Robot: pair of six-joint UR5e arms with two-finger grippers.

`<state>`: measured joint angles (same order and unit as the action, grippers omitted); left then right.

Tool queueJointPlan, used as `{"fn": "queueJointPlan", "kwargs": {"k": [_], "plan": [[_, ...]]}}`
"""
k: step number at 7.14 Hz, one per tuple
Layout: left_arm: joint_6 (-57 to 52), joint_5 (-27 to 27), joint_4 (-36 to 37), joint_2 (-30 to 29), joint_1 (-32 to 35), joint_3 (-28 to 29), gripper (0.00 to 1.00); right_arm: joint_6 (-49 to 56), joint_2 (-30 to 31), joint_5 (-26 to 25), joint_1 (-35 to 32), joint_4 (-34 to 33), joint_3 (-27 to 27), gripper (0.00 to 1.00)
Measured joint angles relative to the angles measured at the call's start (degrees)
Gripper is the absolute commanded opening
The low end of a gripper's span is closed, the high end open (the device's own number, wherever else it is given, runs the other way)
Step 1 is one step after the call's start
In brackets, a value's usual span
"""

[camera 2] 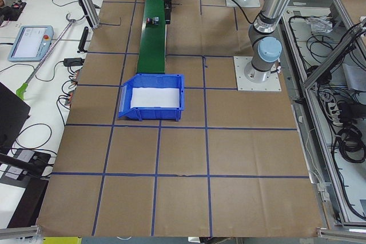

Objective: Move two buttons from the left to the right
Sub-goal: 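Carry the yellow button with the right gripper into the far blue bin and release, then move the right gripper back over the belt to the red button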

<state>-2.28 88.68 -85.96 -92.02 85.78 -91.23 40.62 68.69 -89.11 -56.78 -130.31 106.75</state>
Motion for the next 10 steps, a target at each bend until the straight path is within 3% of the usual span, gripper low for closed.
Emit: {"fn": "queueJointPlan", "kwargs": {"k": [4,5,7,8,10], "plan": [[0.00,0.00,0.00,0.00,0.00,-0.01,0.99,-0.23,0.53,-0.24,0.00,0.12,-0.69,0.88],[0.00,-0.02,0.00,0.00,0.00,-0.02,0.99,-0.42,1.40,-0.24,-0.01,0.22,-1.50,0.99],[0.00,-0.02,0.00,0.00,0.00,-0.01,0.99,-1.42,4.71,-0.19,-0.16,1.53,-4.27,1.00],[0.00,-0.02,0.00,0.00,0.00,0.00,0.99,-3.22,6.84,-0.03,-0.39,4.51,-6.64,1.00],[0.02,-0.08,0.00,0.00,0.00,0.00,0.99,-8.29,10.36,1.55,-3.46,16.99,-13.86,1.00]]}}
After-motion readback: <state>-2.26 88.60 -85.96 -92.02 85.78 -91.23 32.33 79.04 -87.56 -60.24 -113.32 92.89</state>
